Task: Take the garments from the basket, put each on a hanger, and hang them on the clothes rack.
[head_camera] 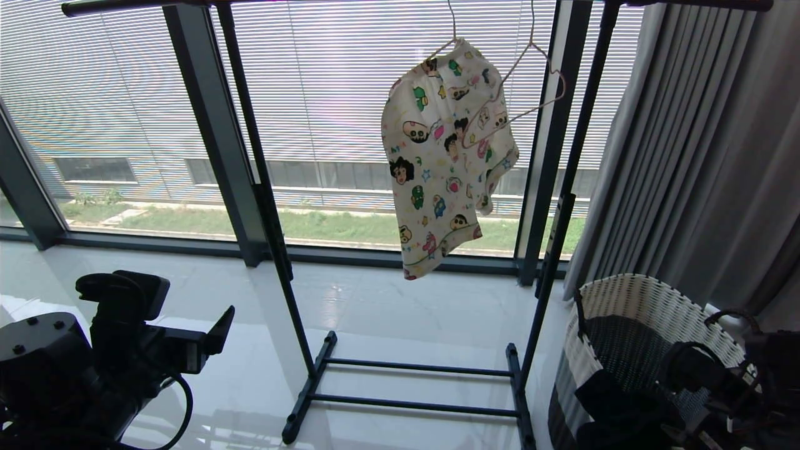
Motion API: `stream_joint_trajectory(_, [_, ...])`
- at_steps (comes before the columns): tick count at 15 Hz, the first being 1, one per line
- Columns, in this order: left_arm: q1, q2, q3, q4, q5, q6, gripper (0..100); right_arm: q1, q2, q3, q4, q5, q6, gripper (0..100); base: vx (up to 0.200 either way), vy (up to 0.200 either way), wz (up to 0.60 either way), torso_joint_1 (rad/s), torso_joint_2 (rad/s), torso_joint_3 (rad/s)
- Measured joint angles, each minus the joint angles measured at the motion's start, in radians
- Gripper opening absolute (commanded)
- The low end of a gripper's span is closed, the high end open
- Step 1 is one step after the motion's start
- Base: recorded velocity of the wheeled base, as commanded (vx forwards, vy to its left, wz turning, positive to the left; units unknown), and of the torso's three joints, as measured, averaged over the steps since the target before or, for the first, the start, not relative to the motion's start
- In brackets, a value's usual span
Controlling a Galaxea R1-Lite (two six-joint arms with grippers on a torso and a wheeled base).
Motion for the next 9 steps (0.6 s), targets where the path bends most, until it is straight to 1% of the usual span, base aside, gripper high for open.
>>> stream_joint_trajectory(6, [0.000,0.002,0.000,0.000,0.001,0.000,100,0.000,0.147,-0.001,-0.136,-0.006,-0.002,100,0.000,0.000,0.00,0.000,0.00,0.000])
stream_joint_trajectory(9, [0.000,0.003,0.000,0.000,0.001,0.000,100,-0.001,0.209,-0.001,-0.195,-0.010,-0.031,100,0.000,0.000,0.00,0.000,0.00,0.000])
